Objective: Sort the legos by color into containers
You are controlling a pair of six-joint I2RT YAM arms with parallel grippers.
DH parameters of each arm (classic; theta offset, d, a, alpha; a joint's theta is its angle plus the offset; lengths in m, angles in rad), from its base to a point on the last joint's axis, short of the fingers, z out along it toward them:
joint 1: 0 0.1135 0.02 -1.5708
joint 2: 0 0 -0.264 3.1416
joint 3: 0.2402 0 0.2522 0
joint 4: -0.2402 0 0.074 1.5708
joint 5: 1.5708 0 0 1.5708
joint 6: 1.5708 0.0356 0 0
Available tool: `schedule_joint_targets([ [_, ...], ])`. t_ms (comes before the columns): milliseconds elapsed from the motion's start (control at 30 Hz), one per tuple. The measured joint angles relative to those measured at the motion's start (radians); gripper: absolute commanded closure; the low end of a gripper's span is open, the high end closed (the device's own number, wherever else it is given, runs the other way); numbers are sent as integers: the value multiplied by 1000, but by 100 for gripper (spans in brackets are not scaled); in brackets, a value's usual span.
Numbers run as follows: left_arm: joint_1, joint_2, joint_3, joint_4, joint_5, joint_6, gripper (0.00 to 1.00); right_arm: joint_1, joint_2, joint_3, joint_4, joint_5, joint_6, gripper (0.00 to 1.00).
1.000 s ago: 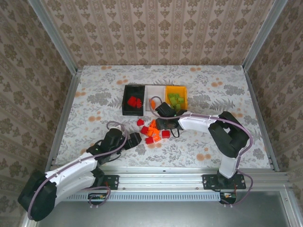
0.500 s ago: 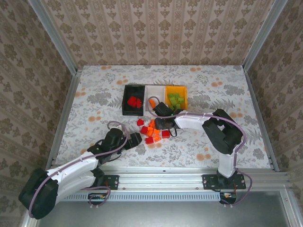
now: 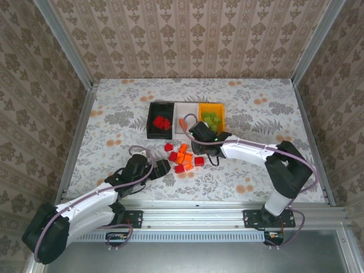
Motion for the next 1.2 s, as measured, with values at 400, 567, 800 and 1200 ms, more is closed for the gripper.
schedule_joint_targets([
  [400, 41, -309, 10, -358, -169, -77, 6, -16, 362, 527, -101, 83, -131, 65],
  [567, 41, -349, 14, -394, -192, -32, 7, -38, 447, 600, -142, 103, -153, 51],
  [800, 41, -125, 104, -335, -212, 86, 3, -56, 442, 611, -164, 108, -165, 47],
  [1200, 39, 420, 401, -149, -233, 334, 15, -57, -58, 115, -72, 71, -92, 41],
])
